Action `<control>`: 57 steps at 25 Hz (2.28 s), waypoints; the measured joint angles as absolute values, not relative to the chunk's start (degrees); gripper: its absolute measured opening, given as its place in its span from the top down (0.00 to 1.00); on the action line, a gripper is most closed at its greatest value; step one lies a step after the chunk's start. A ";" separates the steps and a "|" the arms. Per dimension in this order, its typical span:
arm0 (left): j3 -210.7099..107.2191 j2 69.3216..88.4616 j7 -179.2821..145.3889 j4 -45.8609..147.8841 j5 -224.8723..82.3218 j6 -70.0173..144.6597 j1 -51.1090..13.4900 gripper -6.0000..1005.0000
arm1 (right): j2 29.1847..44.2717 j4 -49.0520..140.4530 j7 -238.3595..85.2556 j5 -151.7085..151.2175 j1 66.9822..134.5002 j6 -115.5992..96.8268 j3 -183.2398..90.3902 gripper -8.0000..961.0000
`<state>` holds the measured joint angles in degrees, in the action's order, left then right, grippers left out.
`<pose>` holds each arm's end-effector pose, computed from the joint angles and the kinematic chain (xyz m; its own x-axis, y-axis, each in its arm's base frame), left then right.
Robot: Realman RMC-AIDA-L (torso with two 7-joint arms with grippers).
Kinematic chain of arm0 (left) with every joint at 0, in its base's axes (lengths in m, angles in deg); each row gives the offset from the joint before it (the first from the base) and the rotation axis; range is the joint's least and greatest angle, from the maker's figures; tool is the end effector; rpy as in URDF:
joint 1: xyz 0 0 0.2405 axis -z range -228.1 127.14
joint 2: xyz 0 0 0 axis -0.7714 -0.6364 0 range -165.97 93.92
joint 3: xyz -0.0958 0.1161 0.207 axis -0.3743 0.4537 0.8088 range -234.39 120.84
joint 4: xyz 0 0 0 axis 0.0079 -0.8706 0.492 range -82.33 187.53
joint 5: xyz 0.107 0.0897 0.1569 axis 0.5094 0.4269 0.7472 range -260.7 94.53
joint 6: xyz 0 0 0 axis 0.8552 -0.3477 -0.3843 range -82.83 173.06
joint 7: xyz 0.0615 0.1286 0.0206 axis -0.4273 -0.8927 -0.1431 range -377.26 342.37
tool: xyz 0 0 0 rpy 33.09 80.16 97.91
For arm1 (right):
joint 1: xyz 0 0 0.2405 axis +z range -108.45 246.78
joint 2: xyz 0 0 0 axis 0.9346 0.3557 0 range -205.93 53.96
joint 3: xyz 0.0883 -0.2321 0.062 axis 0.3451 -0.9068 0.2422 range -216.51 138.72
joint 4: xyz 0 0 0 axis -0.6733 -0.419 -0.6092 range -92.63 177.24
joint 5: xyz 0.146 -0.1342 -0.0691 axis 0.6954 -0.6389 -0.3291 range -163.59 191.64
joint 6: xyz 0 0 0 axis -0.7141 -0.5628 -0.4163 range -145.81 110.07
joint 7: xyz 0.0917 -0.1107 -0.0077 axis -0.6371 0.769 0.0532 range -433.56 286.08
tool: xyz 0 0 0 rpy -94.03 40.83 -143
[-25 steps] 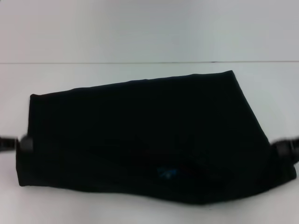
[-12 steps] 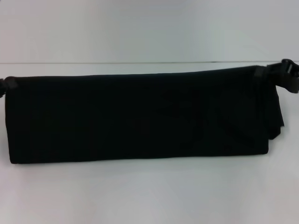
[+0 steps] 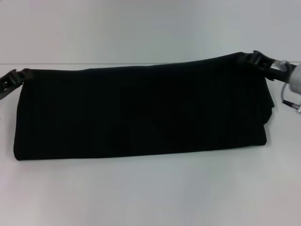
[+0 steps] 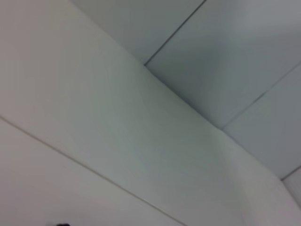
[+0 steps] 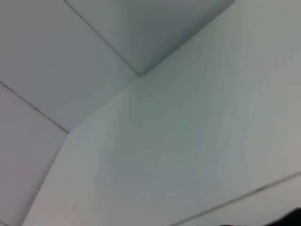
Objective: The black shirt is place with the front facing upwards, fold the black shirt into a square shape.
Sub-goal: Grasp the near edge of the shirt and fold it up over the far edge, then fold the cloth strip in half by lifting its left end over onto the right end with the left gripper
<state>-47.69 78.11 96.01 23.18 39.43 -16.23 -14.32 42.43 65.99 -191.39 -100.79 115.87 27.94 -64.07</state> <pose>-0.3428 0.3961 0.0777 0.0863 0.5261 0.8460 0.9958 -0.0729 -0.0562 0.2604 0.4527 0.0079 0.1203 -0.5920 -0.7969 -0.9908 -0.1211 -0.0597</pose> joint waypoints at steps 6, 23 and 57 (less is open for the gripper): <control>-47.71 81.09 91.52 23.22 38.24 -8.27 -12.50 0.87 | 43.80 60.78 -181.65 -96.32 119.68 18.95 -64.21 0.90; -47.69 85.91 74.75 26.94 21.76 6.12 -10.10 0.86 | 44.31 54.81 -158.29 -80.30 121.41 13.24 -64.18 0.90; -24.02 73.51 120.24 22.07 21.62 -28.35 -29.11 0.10 | 43.36 62.60 -140.85 -74.00 98.78 53.62 -85.19 0.11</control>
<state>-24.02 73.51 120.24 22.07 21.62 -28.35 -29.11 43.36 62.60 -140.85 -74.00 98.78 53.62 -85.19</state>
